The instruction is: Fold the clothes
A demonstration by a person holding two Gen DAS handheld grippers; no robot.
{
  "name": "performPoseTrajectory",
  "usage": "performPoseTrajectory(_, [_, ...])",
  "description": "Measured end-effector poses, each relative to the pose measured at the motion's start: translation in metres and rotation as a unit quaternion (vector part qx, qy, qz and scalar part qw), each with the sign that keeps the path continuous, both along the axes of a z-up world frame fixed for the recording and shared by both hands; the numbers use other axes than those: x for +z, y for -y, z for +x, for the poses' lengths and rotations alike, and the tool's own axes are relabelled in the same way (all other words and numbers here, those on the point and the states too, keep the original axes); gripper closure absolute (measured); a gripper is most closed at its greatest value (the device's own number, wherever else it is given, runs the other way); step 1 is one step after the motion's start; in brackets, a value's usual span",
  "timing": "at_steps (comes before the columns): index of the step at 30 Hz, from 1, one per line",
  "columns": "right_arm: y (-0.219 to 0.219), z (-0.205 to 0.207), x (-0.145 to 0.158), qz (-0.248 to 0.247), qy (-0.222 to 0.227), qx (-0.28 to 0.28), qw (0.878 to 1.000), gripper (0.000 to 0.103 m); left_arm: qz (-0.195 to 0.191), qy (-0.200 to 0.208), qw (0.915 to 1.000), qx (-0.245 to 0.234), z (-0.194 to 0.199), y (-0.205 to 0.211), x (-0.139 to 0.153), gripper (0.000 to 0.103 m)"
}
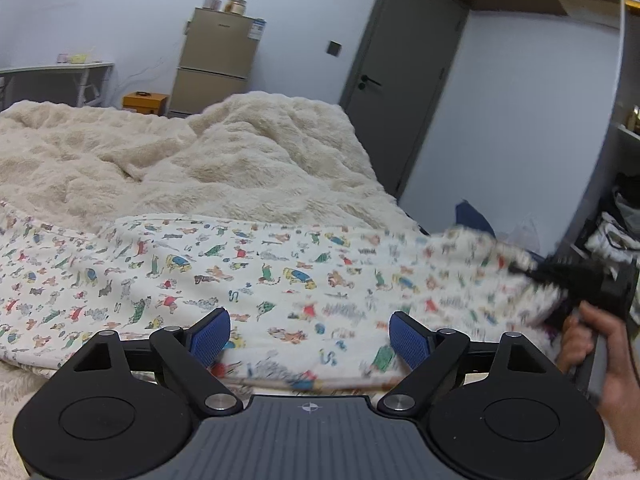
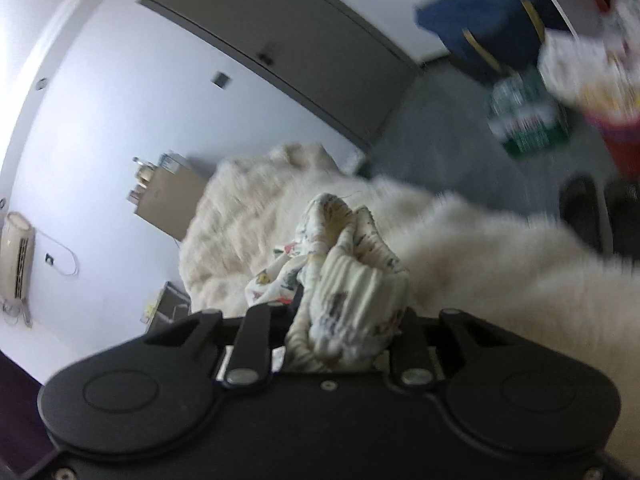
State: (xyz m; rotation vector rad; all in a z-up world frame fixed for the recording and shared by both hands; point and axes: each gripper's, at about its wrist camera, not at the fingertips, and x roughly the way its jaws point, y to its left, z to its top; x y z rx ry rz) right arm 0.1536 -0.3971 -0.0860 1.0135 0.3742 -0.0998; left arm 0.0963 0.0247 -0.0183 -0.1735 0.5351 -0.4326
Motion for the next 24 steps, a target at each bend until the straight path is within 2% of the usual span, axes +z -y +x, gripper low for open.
performPoseTrajectory(2, [0.007,-0.002,0.011,-0.006,0.010,-0.005,1.000,0.083,0.019,0.027,0.9979,-0.056,-0.010,0.012,0.004,0.020])
performPoseTrajectory(4, [0.014,-0.005,0.021,-0.012,0.020,-0.011,1.000,0.083,0.038,0.051,0.9927,-0.102,-0.020,0.023,0.007,0.020])
performPoseTrajectory(5, [0.018,-0.006,0.027,-0.015,0.025,-0.013,0.999,0.083,0.060,0.065,0.9885,-0.123,-0.027,0.031,0.008,0.020])
performPoseTrajectory(8, [0.024,-0.004,0.023,-0.004,0.018,-0.007,1.000,0.083,0.153,0.113,0.9651,-0.180,-0.049,0.058,0.007,0.020])
performPoseTrajectory(12, [0.027,-0.003,0.007,0.008,0.003,0.000,1.000,0.082,0.237,0.157,0.9428,-0.174,-0.063,0.067,0.002,0.021])
performPoseTrajectory(16, [0.028,-0.005,-0.006,0.023,-0.006,0.002,1.000,0.082,0.259,0.184,0.9305,-0.183,-0.066,0.053,0.007,0.025])
performPoseTrajectory(19, [0.027,-0.006,-0.007,0.026,-0.006,0.003,1.000,0.082,0.297,0.199,0.9165,-0.180,-0.062,0.049,0.005,0.029])
performPoseTrajectory(20, [0.025,-0.006,-0.005,0.022,-0.003,0.003,1.000,0.082,0.316,0.200,0.9090,-0.184,-0.060,0.053,0.002,0.029])
performPoseTrajectory(22, [0.023,-0.006,-0.001,0.015,0.001,0.004,1.000,0.082,0.356,0.206,0.8883,-0.204,-0.059,0.065,-0.010,0.032])
performPoseTrajectory(24, [0.021,-0.007,0.002,0.010,0.005,0.005,1.000,0.082,0.397,0.227,0.8615,-0.220,-0.064,0.081,-0.023,0.035])
